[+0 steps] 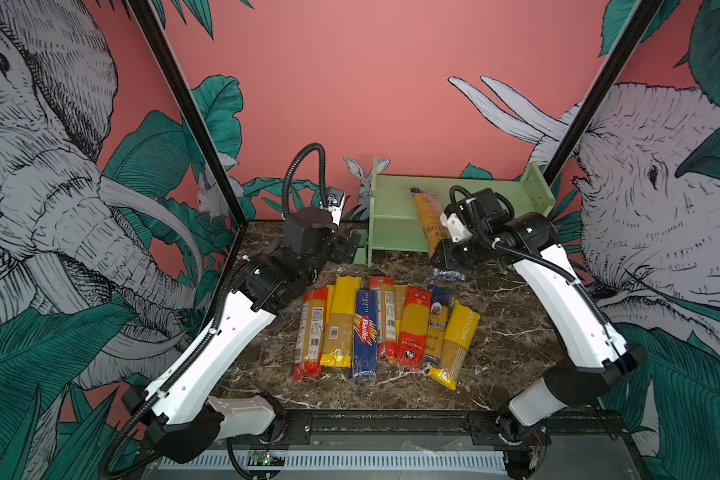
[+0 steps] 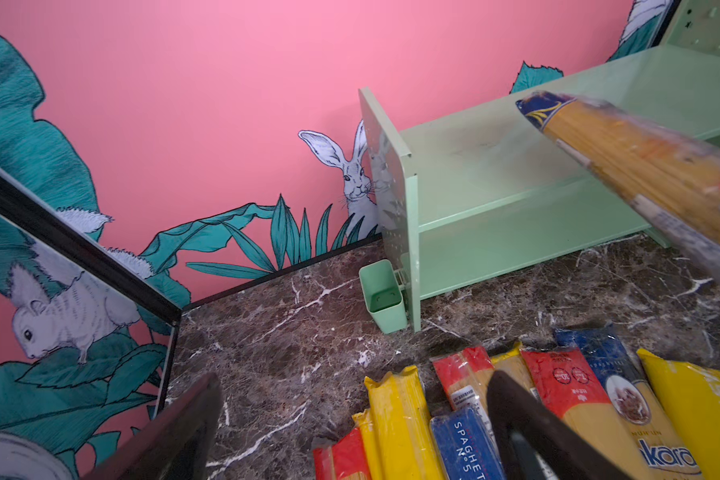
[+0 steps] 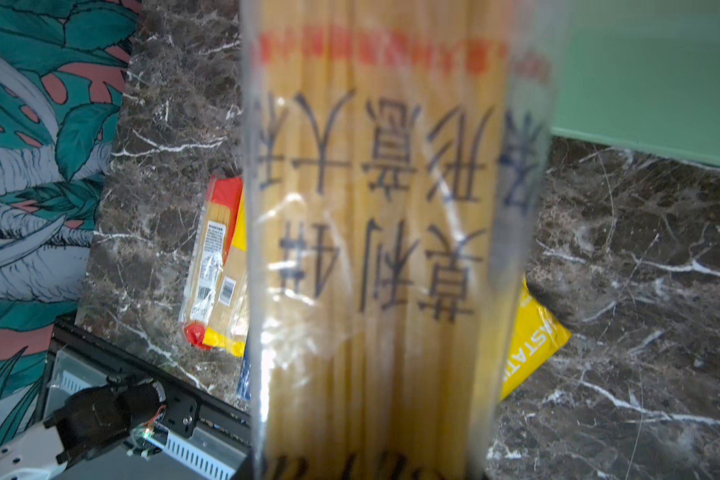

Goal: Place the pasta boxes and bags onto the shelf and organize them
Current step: 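Lift the clear spaghetti bag with the right gripper toward the upper shelf, then stand the bag upright on the upper shelf and open the right gripper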

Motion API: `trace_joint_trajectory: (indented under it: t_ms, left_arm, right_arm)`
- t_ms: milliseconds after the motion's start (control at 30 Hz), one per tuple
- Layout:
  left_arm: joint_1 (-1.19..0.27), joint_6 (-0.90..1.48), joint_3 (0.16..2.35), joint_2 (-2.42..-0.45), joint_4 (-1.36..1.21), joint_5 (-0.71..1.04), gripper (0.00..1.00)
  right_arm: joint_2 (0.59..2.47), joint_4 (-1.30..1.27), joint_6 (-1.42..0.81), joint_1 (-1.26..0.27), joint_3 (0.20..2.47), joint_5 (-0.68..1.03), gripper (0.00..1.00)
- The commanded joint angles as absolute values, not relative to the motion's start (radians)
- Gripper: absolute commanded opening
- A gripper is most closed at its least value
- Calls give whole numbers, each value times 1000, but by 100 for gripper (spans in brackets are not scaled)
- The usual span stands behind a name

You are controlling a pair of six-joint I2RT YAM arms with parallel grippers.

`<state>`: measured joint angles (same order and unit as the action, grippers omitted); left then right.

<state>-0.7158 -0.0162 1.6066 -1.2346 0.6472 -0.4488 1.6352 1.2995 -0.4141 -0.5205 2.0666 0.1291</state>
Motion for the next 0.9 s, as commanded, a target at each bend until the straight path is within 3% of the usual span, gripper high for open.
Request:
trace_joint_trajectory:
  t_ms: [0,300,567,867]
  left_arm:
    - [-707,-40,1566,-1189,700,-413,99]
    - [-660,-24,1447,-1085,694,-326,99]
    - [-657,-1,1388,-1014,709,-389,99]
    - [-655,83,1401,-1029,710,-424,99]
  right_arm:
    - [1715,1152,-377,-509,2228,82,14]
    - [2095,1133,-383,-507,2720,6,15]
    - [2144,850,-440,-505,2680,28,16]
    - [2191,757,-491,-495,2723,113,20]
